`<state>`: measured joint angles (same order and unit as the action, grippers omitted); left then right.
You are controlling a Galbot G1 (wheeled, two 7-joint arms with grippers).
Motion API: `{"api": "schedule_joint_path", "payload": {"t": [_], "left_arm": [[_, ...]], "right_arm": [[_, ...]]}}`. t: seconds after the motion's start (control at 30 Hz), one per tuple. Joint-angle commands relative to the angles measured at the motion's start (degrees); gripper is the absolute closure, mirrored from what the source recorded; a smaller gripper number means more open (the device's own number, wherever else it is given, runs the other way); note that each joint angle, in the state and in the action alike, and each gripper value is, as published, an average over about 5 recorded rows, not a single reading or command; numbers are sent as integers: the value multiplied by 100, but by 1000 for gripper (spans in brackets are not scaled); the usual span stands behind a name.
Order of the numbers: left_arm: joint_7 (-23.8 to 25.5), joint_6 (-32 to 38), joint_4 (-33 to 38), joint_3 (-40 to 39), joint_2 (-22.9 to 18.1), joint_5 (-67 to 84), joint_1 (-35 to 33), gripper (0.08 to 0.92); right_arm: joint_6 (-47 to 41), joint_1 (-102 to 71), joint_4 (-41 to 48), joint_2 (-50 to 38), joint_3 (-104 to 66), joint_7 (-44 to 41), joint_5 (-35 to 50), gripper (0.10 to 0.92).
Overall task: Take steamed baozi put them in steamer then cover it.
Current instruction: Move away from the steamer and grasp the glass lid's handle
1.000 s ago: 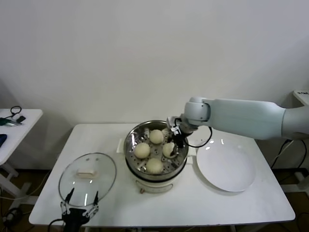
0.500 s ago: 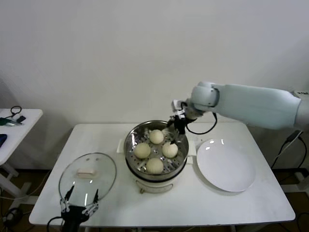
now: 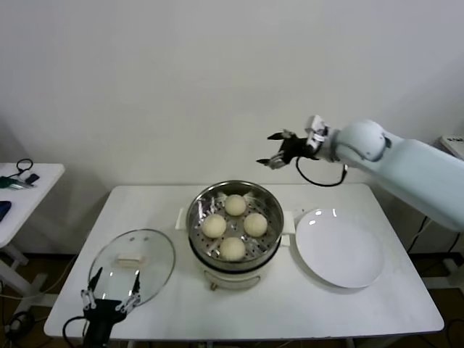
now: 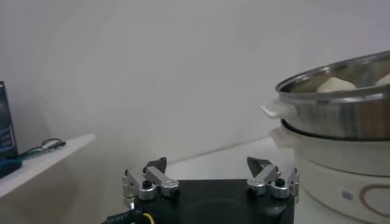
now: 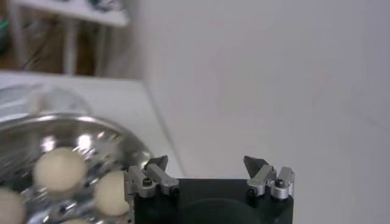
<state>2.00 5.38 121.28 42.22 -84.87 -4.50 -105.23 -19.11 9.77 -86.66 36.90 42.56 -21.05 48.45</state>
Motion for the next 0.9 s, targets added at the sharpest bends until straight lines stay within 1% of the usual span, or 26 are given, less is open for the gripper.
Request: {"api": "schedule_joint_path", "payload": {"t": [0.03, 0.17, 0.33, 0.57, 0.7, 0.9], "left_arm": [[-36, 97, 31, -17, -10, 66, -29, 177], [-124, 123, -9, 16, 54, 109, 114, 177], [-64, 189, -168, 40, 105, 131, 313, 177], [27, 347, -429, 29, 147, 28, 425, 177], [15, 452, -521, 30, 165, -13, 483, 177], [-94, 869, -701, 68, 210, -308, 577, 177]], "right_arm": [[1011, -5468, -885, -1165, -5393, 1160, -845, 203], [1536, -7637, -1167, -569, -7373, 966, -1325, 203], [2366, -9091, -1240, 505, -8466, 830, -1647, 203], [3092, -9890, -1292, 1824, -8804, 799, -1636, 203], [3396, -10048, -1216, 2366, -8652, 803, -1656, 203], [3886, -10157, -1040, 2959, -8362, 855, -1739, 203]]}}
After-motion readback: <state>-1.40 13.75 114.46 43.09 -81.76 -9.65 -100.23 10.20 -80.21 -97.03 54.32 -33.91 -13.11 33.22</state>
